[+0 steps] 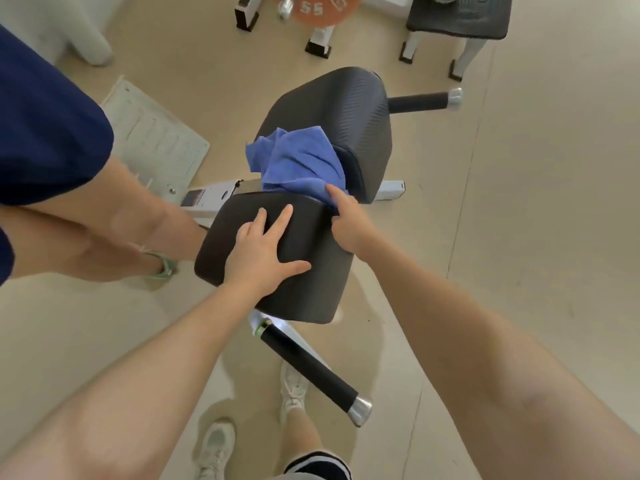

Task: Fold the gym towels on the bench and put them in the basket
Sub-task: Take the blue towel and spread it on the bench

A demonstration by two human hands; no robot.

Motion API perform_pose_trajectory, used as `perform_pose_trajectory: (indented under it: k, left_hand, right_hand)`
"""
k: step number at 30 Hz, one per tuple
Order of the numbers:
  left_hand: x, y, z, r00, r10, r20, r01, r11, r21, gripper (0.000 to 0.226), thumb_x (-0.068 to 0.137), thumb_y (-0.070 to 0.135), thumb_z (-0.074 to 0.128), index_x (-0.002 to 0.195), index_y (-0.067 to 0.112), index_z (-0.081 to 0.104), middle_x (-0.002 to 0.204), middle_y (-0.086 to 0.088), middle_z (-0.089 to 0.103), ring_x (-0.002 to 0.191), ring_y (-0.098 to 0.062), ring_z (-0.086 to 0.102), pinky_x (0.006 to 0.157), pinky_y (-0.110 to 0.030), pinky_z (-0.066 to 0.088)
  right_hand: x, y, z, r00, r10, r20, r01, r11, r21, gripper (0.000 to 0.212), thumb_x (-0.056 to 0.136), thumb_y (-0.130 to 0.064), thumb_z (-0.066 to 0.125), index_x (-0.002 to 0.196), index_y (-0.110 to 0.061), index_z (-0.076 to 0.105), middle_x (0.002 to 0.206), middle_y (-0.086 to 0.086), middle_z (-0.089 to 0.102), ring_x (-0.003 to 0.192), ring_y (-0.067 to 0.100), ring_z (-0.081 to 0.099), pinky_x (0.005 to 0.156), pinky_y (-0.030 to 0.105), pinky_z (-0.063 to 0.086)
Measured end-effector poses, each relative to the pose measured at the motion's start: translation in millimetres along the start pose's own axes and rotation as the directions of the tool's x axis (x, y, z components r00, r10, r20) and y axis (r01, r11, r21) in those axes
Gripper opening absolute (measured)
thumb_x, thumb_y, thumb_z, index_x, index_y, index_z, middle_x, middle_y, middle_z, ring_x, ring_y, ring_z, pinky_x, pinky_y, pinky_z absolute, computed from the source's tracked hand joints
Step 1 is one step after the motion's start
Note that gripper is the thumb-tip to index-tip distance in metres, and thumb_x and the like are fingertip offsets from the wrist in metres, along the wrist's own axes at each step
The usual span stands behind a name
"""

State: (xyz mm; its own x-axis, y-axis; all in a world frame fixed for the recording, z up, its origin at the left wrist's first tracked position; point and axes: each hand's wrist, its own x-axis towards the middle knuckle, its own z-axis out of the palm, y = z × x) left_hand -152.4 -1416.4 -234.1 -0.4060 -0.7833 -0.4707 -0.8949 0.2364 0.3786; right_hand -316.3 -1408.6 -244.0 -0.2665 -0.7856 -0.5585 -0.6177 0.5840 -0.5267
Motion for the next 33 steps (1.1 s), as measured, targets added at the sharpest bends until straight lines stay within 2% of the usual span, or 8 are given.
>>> perform_pose_trajectory:
  k: [3,5,12,16,21,24,27,33]
  left_hand:
    - [-1,2,-1,1.000,-0.022,0.008,0.022,1.000,0.002,0.094,0.079,0.053,0.062,0.146,0.039,-0.002,0.157,-0.005,0.004,0.142,-0.029,0.010,0.108,-0.045,0.031]
    - [-3,7,0,0.999,-0.037,0.013,0.037,0.999,0.011,0.093,0.081,0.051,0.061,0.146,0.037,-0.003,0.157,-0.006,0.003,0.142,-0.030,0.011,0.108,-0.045,0.031]
    - [-40,6,8,1.000,0.003,-0.021,-0.005,0.996,-0.095,0.075,0.089,0.037,0.056,0.148,0.023,0.012,0.158,-0.002,0.008,0.144,-0.021,0.014,0.112,-0.038,0.025]
    - [-87,2,-3,0.998,0.052,-0.022,-0.056,0.964,-0.262,0.084,0.087,0.025,0.061,0.149,0.021,0.004,0.157,0.000,0.012,0.142,-0.018,0.021,0.111,-0.032,0.026]
    - [-165,-22,-11,0.977,0.172,-0.123,-0.187,0.974,-0.126,0.075,0.080,0.031,0.064,0.145,0.021,0.028,0.156,-0.004,0.013,0.139,-0.024,0.021,0.110,-0.037,0.028]
    - [-219,-48,-7,0.986,0.165,-0.016,-0.166,0.973,-0.161,0.065,0.064,0.055,0.049,0.105,0.006,0.060,0.113,-0.011,0.058,0.107,-0.025,0.050,0.093,-0.035,0.040]
    - [-289,-77,5,0.999,0.029,0.029,-0.016,0.933,-0.359,0.028,0.074,0.031,0.060,0.083,0.005,0.058,0.076,-0.009,0.056,0.063,-0.014,0.045,0.060,-0.024,0.038]
    - [-452,-162,50,0.960,-0.277,-0.040,0.176,0.710,-0.682,0.023,0.061,0.021,0.046,0.079,0.010,0.056,0.071,-0.001,0.048,0.067,-0.014,0.043,0.061,-0.026,0.038]
  right_hand:
    - [0,12,-10,0.998,-0.052,-0.044,0.053,0.998,0.016,0.028,0.094,-0.009,0.040,0.121,-0.014,0.047,0.106,0.011,0.057,0.100,0.032,0.052,0.079,0.029,0.043]
    - [0,17,-16,0.999,-0.051,0.020,0.052,0.995,-0.087,0.005,0.092,-0.010,0.042,0.095,-0.012,0.046,0.077,0.006,0.051,0.082,0.028,0.047,0.065,0.027,0.034]
    - [-49,4,-10,0.984,-0.172,-0.037,0.156,0.948,-0.278,0.032,0.094,-0.012,0.041,0.064,-0.013,0.029,0.071,0.004,0.038,0.082,0.026,0.038,0.058,0.026,0.030]
    - [-108,-11,1,0.954,-0.298,0.028,0.290,0.897,-0.333,0.010,0.091,-0.014,0.045,0.084,-0.007,0.048,0.120,0.004,0.047,0.117,0.026,0.038,0.096,0.035,0.032]
    - [-185,-50,22,0.906,-0.316,0.281,0.329,0.944,0.002,0.026,0.093,-0.004,0.038,0.105,0.012,0.055,0.100,0.020,0.058,0.092,0.035,0.051,0.083,0.040,0.043]
    - [-229,-68,47,0.858,-0.323,0.399,0.325,0.944,0.063,0.028,0.093,-0.005,0.039,0.109,0.008,0.057,0.091,0.012,0.051,0.081,0.025,0.044,0.062,0.019,0.039]
    - [-272,-82,88,0.806,-0.318,0.499,0.322,0.943,0.083,0.016,0.090,-0.005,0.041,0.085,-0.008,0.056,0.072,0.003,0.047,0.061,0.013,0.043,0.057,0.016,0.037]
    - [-367,-114,223,0.634,-0.239,0.736,0.160,0.971,0.178,0.025,0.086,-0.013,0.046,0.064,-0.012,0.059,0.060,0.001,0.058,0.057,0.011,0.053,0.059,0.020,0.040]
